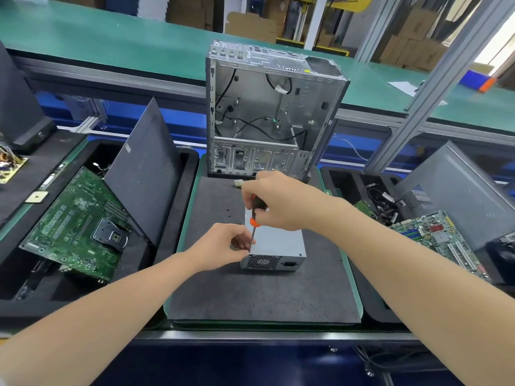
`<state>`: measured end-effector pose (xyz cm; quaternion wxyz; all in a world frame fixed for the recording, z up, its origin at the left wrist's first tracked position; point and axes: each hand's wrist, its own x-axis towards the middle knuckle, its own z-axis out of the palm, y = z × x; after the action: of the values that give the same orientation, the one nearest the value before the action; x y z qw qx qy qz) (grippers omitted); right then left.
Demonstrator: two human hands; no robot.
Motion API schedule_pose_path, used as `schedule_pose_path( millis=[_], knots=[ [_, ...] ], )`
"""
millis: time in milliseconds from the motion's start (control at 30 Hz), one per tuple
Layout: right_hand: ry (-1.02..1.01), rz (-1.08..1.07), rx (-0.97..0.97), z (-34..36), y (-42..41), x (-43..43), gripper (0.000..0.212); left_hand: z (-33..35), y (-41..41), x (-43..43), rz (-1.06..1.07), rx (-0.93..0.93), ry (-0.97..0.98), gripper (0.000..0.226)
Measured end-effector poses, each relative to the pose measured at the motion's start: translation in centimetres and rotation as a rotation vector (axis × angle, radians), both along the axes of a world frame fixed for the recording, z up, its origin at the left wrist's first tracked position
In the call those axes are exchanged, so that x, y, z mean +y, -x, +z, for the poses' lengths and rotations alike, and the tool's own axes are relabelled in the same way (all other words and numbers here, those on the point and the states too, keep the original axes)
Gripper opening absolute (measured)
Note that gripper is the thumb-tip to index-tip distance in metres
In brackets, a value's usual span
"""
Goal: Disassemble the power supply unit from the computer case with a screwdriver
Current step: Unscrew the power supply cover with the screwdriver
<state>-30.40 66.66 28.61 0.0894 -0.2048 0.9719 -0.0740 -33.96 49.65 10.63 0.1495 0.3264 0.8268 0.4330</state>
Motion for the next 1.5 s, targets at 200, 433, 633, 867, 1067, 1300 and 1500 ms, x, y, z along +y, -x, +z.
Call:
schedule_pose_path(
  millis=[200,433,633,867,1067,1300,1500],
  knots=[
    [0.047,0.040,0.013,-0.2,-0.1,-0.3,0.019,0.0,-0.3,0.4,-0.017,0.052,0.015,0.018],
    [0.037,0.045,0.033,0.2,0.0,0.0,0.016,-0.4,-0.2,0.6,-0.064,0.061,0.067,0.029],
    [0.045,0.022,0.045,0.8,-0.1,0.3,0.014,-0.7,0.3,0.7,-0.094,0.046,0.117,0.028],
    [0.104,-0.061,0.086,1.6,0.2,0.7,0.014,-1.5,1.4,0.4,0.107,0.070,0.100,0.014],
    [0.138,-0.129,0.110,1.0,0.6,1.3,0.016,-2.9,4.1,0.1,0.522,-0.015,0.014,0.005],
    [0.151,-0.173,0.105,-0.1,1.6,2.1,0.014,-5.6,7.8,0.5,0.668,-0.077,0.029,0.010],
    [0.161,-0.212,0.091,-0.7,2.7,2.6,0.014,-7.2,9.0,1.4,0.588,-0.063,0.070,0.014]
  ],
)
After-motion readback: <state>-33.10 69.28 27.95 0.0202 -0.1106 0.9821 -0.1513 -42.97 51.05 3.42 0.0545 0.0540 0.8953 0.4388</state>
